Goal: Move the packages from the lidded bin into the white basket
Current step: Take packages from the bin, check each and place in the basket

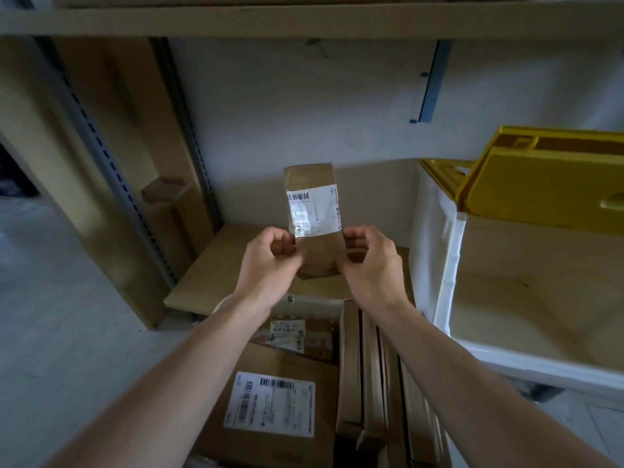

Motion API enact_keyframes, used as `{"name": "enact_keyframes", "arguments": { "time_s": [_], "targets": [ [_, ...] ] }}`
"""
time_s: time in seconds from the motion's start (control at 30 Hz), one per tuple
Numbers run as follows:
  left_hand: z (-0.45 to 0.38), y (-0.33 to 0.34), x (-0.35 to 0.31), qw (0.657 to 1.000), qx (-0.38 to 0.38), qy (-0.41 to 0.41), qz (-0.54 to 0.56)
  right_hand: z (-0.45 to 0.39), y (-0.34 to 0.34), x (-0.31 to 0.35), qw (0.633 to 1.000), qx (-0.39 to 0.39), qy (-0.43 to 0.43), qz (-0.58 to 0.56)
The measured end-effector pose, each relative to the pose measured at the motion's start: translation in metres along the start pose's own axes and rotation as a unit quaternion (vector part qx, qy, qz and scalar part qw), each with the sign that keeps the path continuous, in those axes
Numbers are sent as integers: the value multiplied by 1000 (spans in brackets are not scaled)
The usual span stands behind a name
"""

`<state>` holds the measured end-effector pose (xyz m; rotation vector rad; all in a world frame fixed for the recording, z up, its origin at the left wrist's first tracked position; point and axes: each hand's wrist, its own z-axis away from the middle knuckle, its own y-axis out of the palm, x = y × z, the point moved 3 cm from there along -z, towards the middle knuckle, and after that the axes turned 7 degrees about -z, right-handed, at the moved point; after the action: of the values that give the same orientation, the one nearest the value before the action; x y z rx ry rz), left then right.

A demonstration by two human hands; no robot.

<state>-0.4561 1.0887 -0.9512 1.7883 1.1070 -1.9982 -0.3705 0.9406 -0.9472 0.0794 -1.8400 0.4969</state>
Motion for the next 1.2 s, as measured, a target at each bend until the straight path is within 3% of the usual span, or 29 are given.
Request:
{"name": "enact_keyframes", "arguments": {
  "time_s": [0.63, 0.97, 1.2],
  "targets": [
    [36, -21, -15, 986, 21, 119, -117, 15, -19, 14, 999, 11, -37, -22],
    [33, -20, -14, 988, 4, 128, -80, 19, -14, 17, 997, 26, -66, -24],
    [27, -25, -10, 996, -13, 86, -15, 18, -9, 16, 992, 49, -4, -114]
  ]
}}
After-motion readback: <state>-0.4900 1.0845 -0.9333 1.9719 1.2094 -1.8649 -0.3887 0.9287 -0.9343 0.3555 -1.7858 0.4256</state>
